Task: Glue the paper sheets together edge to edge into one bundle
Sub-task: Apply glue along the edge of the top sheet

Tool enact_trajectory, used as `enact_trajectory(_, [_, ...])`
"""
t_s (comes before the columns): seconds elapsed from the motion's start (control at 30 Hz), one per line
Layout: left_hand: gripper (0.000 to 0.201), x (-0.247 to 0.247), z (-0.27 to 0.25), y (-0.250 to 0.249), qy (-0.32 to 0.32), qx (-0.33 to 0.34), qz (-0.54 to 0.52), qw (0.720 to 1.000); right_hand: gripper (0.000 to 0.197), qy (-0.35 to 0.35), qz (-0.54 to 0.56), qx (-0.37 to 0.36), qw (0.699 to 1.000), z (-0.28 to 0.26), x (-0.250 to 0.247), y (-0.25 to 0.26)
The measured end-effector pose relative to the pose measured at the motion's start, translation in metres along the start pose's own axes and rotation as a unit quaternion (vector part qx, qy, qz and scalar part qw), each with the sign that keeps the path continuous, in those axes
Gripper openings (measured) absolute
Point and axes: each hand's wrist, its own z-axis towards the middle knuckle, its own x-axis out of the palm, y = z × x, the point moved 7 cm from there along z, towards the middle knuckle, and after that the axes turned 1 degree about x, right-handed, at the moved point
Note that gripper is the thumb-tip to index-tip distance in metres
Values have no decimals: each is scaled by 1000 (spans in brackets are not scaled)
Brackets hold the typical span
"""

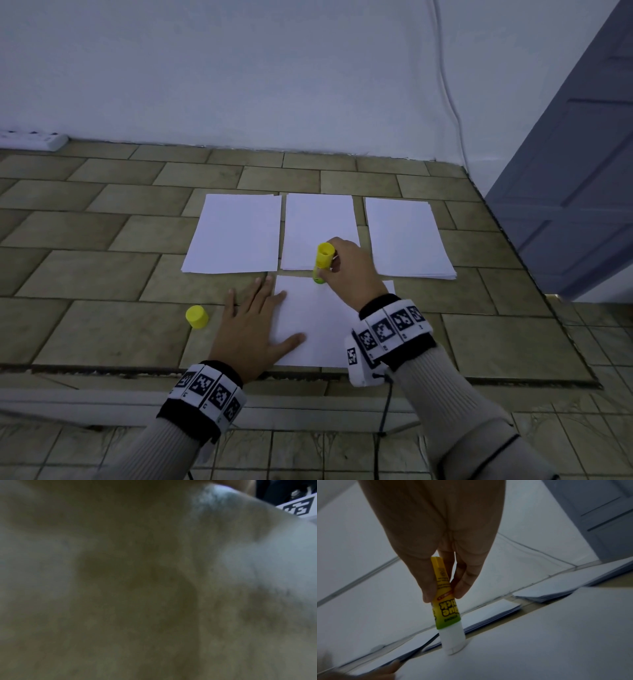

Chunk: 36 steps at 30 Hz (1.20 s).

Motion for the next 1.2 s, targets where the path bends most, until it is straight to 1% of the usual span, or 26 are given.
enact_trajectory(0.1, [107, 1, 0, 0, 2, -2, 0, 1000, 12, -37, -11, 20, 999, -11, -29, -22])
enact_trajectory(0.2, [106, 1, 0, 1, 0, -4, 7, 1000, 12, -78, -39, 41, 995, -21, -57, -48])
enact_trajectory(0.3, [106, 2, 0, 2, -4, -5, 2, 1000, 17, -103, -35, 72, 991, -29, -79, -71])
enact_trajectory(0.43, [112, 2, 0, 1, 6, -10, 10, 1000, 24, -122, -18, 75, 990, -35, -91, -81])
enact_trajectory(0.53, [113, 1, 0, 1, 16, -14, 12, 1000, 23, -140, 51, 72, 986, -35, -84, -74])
enact_trajectory(0.6, [114, 1, 0, 1, 25, -16, 16, 999, 18, -123, 84, 57, 987, -36, -71, -59])
enact_trajectory(0.73, [115, 2, -1, 0, 30, -15, 16, 999, 16, -46, 149, -5, 988, -38, -35, -18])
enact_trajectory(0.8, [115, 1, -1, -1, 36, -14, 16, 999, 16, -2, 161, -31, 986, -39, -14, 2])
enact_trajectory(0.87, [119, -1, -1, -2, 43, -12, 19, 999, 17, 40, 144, -45, 988, -38, 5, 15])
enact_trajectory(0.93, [122, -1, -1, -4, 49, -8, 24, 999, 18, 66, 120, -58, 989, -38, 19, 26])
enact_trajectory(1.07, [122, -1, -2, -5, 35, 11, 14, 999, 21, 85, 66, -89, 990, -37, 37, 41])
enact_trajectory(1.13, [121, 0, -1, -4, 38, 11, 16, 999, 24, 85, 42, -92, 991, -35, 39, 41])
enact_trajectory(1.2, [122, 0, -1, -4, 39, 8, 23, 999, 23, 87, 29, -91, 992, -35, 38, 40])
